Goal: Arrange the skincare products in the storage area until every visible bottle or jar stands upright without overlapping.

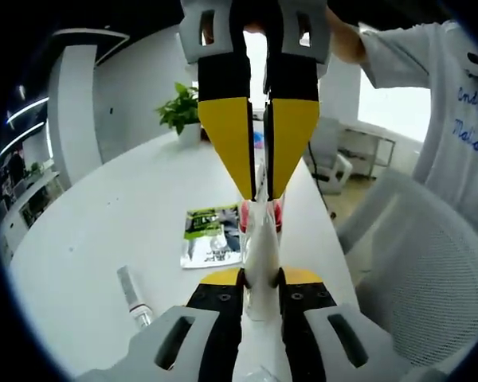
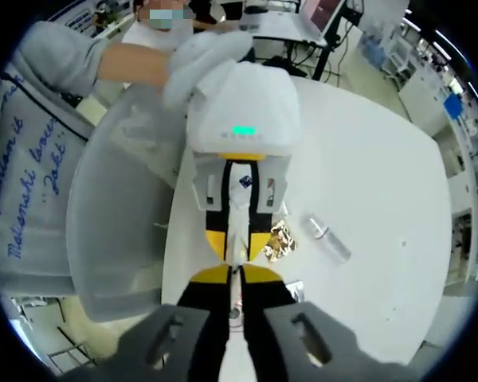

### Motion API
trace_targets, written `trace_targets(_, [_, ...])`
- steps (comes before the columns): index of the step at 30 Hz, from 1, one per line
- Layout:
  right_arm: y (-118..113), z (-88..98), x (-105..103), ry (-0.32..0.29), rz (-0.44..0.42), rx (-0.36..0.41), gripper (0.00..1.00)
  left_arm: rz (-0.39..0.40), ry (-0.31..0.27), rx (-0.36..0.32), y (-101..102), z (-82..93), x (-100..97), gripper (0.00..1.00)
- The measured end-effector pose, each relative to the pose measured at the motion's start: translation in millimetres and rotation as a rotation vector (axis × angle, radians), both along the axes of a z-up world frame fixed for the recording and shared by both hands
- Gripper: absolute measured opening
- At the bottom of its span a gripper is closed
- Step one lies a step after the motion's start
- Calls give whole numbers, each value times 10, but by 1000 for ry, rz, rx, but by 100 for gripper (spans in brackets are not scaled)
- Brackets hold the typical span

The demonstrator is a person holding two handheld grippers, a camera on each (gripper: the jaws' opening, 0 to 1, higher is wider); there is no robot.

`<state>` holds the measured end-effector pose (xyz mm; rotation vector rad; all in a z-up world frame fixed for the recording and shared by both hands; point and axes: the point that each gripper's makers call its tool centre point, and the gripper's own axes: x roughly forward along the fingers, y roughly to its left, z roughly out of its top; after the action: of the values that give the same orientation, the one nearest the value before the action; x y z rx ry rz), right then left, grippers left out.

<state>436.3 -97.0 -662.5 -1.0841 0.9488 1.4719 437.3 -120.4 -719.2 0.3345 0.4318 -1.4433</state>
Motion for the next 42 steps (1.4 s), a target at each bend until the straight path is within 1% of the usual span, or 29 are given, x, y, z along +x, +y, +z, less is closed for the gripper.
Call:
trace_targets(5, [-1,0,5,2,-2,-1,4,2,-3,4,-7,-13,3,14])
trace_targets(8, [2,1,6,2,-1,-1,4,7,-6,-5,-13,8,4,15])
trace_targets(10, [3,-2,1,3,0,-5,4,7,-6,-11,-14,28,3,17])
trace_targets(12, [1,-4,-2,4,-1,-9,4,4,-19,2,-2,26,5,15])
trace_targets(14, [-4,-8,7,3,-7,-13,4,3,-19,7,-1,20,-3,14])
trace_targets(16, [-7,-13,8,8,-13,-15,4,10,1,5,1,18,-4,14])
trace_targets(20, [-25,-23,-4,9,-10,-23,6,-12,-1,8,1,19,-19,14])
trace_targets(24, [-35,14,-2,1,-2,-17,11,-33,12,14,-5,18,-24,14])
trace_targets(29, [-46,76,35,-12,-13,-3,17,-41,9,17,-18,14,-25,14])
trace_targets(34, [-81,66,45,-13,-24,-8,23,-48,11,9,-42,17,-38,15])
trace_targets(42, [-161,8,66,-19,-53,-23,39,-32,-4,16,-14,59,-16,23])
